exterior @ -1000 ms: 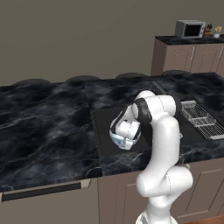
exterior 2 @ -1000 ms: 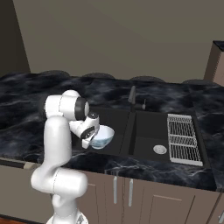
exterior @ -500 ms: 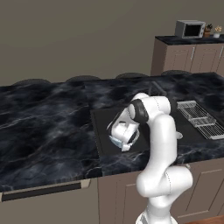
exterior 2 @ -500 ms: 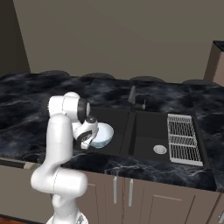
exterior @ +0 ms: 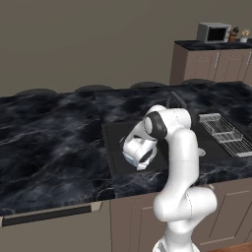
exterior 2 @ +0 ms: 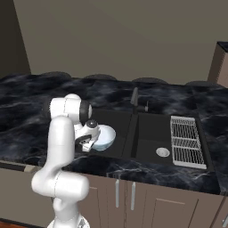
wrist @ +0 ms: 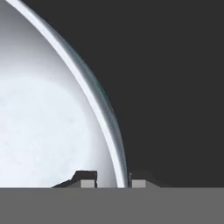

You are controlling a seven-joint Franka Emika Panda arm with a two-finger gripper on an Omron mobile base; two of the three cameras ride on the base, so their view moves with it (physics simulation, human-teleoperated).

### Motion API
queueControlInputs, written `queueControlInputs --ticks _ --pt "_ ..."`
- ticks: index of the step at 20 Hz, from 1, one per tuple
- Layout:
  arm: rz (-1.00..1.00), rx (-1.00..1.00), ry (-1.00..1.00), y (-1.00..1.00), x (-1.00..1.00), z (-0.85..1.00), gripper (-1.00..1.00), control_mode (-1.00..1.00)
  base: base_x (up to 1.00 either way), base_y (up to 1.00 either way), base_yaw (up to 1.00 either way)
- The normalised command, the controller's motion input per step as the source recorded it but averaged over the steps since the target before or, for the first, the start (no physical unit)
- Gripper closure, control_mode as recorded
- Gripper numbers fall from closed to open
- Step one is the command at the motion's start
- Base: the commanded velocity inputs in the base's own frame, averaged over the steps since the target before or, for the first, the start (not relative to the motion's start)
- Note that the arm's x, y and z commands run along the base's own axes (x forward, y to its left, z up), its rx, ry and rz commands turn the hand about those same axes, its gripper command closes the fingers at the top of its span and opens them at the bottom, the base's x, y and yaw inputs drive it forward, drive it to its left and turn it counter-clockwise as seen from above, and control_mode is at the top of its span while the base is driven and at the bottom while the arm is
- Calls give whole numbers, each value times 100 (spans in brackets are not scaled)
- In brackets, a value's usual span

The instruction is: Place the bowl in the left basin and the cup in the right basin of the sink.

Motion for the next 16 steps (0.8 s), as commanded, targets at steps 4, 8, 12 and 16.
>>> queueControlInputs --ticks 4,8,12,16 --pt "0 0 -5 -10 -10 10 -100 -100 0 0 0" --pt "0 0 -5 -10 -19 33 -100 -100 0 0 0" --pt "0 0 -10 -9 -23 42 -100 -100 0 0 0" --pt "0 0 -11 -6 -33 50 -100 -100 0 0 0"
